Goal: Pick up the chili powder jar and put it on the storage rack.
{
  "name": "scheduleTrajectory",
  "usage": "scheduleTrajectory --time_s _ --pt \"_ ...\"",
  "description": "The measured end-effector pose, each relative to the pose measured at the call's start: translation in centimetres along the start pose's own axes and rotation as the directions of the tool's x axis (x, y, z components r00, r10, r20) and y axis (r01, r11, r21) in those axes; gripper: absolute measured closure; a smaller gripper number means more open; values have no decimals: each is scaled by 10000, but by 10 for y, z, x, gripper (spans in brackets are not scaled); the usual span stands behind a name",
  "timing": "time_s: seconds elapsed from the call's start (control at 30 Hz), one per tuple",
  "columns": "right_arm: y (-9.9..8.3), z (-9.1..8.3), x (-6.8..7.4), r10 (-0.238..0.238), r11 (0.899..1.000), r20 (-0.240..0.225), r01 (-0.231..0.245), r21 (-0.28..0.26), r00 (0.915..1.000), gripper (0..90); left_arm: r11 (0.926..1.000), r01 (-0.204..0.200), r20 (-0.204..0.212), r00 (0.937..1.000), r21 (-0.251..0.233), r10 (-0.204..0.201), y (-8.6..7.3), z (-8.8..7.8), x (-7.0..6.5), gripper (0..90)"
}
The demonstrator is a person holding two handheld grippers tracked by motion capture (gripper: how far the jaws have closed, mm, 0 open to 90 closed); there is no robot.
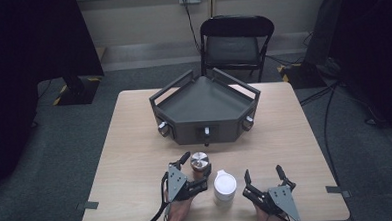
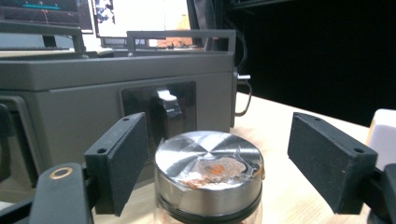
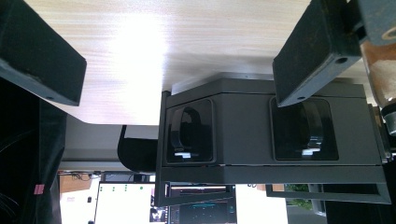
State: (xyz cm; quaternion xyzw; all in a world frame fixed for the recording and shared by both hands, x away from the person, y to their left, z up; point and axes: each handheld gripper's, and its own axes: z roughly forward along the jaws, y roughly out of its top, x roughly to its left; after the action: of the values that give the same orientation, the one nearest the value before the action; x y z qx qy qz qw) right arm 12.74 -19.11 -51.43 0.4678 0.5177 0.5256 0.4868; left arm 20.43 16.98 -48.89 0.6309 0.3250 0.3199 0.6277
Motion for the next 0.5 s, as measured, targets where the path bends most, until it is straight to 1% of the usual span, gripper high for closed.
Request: scheduleTrajectory --time_s 0.13,0.23,0.3,0.37,0.43,0.47,0.5 --pt "0 0 0 1 10000 -1 -1 -2 10000 13 9999 42 -37 10000 143 -42 0 4 -1 215" --pt "0 0 0 3 10000 -1 -3 -4 10000 13 9999 55 -114 9999 150 -53 -1 6 -1 246" --pt "0 0 0 1 10000 -2 -1 -4 10000 13 9996 213 -50 9998 193 -212 -1 7 2 267" --pt "0 0 0 2 10000 -2 -2 -3 10000 13 9986 362 -1 9993 391 -362 -1 10 4 271" --pt "0 0 0 2 10000 -3 -2 -3 10000 13 9986 363 23 9993 395 -365 -2 10 4 285" --pt "0 0 0 2 10000 -3 -2 -2 10000 13 9990 312 -102 9995 323 -309 -4 10 2 299" --pt "0 0 0 0 10000 -3 0 -3 10000 13 9989 354 -112 9993 299 -351 -5 10 2 315"
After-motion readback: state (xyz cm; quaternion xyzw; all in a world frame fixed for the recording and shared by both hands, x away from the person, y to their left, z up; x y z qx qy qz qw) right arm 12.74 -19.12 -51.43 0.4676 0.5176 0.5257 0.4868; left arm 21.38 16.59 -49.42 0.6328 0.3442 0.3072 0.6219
